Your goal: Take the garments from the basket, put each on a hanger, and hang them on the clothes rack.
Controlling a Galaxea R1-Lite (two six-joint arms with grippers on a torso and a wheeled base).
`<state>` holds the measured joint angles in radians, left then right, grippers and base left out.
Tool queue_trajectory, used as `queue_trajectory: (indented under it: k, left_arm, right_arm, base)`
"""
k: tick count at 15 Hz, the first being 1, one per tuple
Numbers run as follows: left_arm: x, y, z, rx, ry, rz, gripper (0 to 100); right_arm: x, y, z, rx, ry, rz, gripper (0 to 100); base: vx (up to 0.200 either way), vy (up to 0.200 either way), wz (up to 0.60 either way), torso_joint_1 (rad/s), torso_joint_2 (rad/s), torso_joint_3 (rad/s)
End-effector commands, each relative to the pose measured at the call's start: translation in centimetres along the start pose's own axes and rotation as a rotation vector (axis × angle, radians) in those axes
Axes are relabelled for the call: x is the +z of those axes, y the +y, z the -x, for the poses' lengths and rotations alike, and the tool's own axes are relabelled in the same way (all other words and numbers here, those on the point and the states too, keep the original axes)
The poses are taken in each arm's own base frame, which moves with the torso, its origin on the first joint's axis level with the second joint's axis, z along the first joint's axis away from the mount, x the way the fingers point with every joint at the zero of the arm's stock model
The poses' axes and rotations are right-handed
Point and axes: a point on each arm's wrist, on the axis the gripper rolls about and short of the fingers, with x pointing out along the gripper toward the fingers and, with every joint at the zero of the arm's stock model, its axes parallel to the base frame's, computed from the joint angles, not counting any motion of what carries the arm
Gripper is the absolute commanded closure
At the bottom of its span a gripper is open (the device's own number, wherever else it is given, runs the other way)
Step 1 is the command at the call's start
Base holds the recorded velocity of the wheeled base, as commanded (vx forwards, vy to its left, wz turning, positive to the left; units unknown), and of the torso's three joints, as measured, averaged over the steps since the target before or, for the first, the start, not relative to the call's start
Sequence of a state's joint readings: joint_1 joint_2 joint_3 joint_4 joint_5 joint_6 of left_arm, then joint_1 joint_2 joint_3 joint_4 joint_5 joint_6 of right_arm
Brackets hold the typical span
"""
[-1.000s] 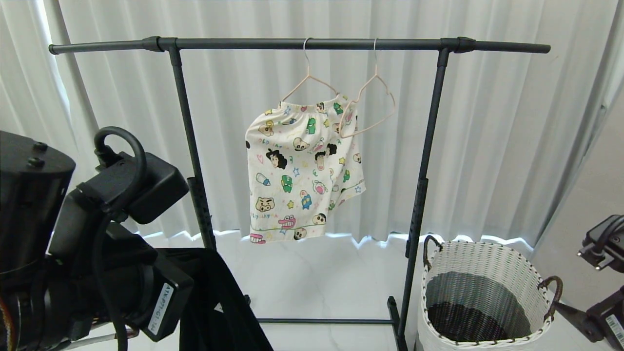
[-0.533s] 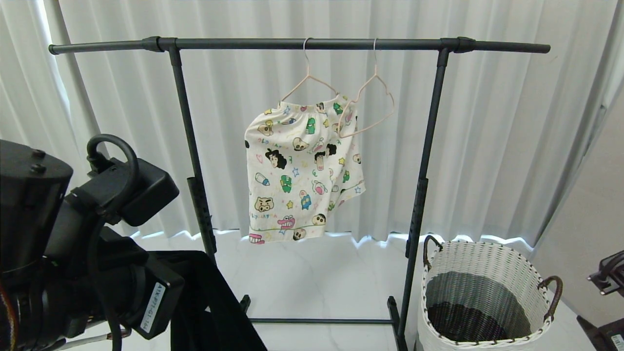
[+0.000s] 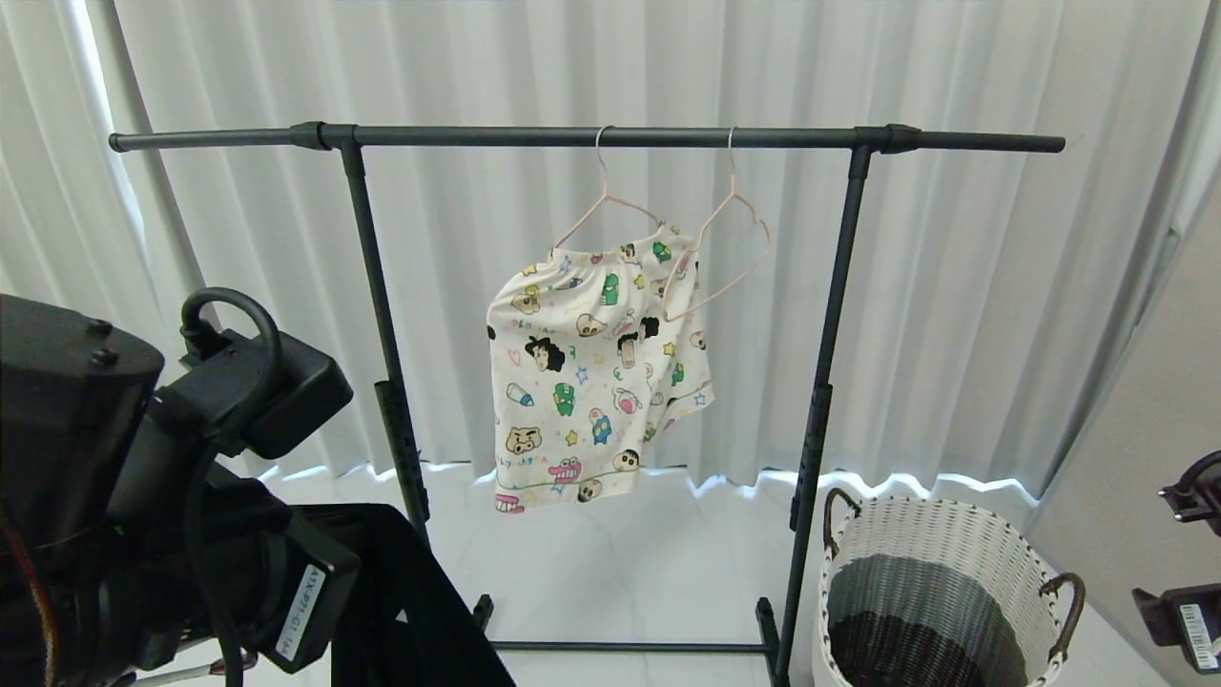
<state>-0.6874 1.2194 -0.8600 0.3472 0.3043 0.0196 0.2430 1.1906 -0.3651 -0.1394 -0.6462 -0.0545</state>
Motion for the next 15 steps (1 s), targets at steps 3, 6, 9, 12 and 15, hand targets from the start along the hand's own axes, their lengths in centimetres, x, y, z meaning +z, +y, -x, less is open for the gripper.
queue_trajectory:
  k: [3, 6, 9, 12, 15]
  left_arm:
    - [0.1, -0.1, -0.4, 0.003, -0.02, 0.006, 100]
    - [-0.4, -0.2, -0.7, 0.022, -0.025, 0.003, 100]
    - [-0.3, -0.2, -0.7, 0.028, -0.033, 0.005, 100]
    - [-0.3, -0.2, -0.7, 0.028, -0.034, 0.006, 100]
    - [-0.3, -0.2, -0.6, 0.028, -0.036, 0.006, 100]
  right_arm:
    - [0.6, 0.2, -0.3, 0.001, 0.001, 0.001, 0]
    - [1.4, 0.2, -0.3, -0.001, -0.014, -0.01, 0]
    - [1.6, 0.1, -0.3, -0.001, -0.018, -0.011, 0]
    - [1.7, 0.1, -0.2, -0.003, -0.025, -0.015, 0]
    - [1.7, 0.1, -0.2, -0.005, -0.026, -0.013, 0]
  base:
    - [0.0, 0.0, 0.0, 0.176, -0.46, -0.284]
    - [0.0, 0.0, 0.0, 0.198, -0.49, -0.286]
    - [0.0, 0.0, 0.0, 0.212, -0.49, -0.281]
    - [0.0, 0.0, 0.0, 0.217, -0.5, -0.274]
    - [0.0, 0.0, 0.0, 0.238, -0.52, -0.284]
